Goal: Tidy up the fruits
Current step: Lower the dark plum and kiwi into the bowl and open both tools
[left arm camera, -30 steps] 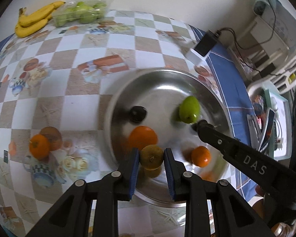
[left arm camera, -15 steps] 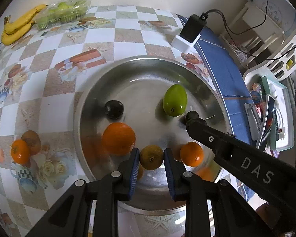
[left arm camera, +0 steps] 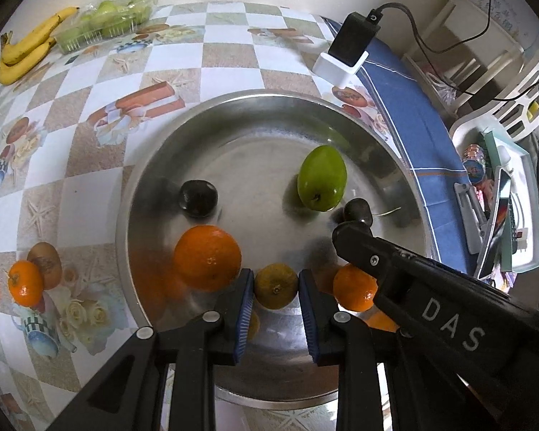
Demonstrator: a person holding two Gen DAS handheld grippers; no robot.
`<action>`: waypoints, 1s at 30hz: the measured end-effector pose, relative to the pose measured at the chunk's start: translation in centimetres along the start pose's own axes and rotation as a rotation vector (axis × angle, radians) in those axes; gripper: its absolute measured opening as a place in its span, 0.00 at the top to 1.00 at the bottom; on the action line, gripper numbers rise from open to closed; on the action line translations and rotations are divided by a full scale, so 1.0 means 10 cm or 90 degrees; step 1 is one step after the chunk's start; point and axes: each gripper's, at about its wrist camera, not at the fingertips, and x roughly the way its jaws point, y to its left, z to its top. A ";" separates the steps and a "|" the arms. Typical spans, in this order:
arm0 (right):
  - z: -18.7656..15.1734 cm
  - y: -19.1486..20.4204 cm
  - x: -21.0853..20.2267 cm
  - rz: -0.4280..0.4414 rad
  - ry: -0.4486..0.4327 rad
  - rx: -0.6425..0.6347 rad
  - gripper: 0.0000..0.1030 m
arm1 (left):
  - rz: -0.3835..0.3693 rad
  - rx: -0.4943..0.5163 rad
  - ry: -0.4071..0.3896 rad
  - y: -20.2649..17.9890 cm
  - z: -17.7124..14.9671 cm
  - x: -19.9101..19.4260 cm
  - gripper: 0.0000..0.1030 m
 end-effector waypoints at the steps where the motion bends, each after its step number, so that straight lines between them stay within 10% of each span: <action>1: 0.00 0.00 0.01 -0.003 0.001 -0.001 0.75 | 0.001 -0.001 0.001 -0.01 0.02 0.02 0.73; 30: 0.03 0.01 0.02 -0.006 -0.008 -0.002 0.74 | -0.015 -0.002 0.011 -0.02 0.03 0.07 0.66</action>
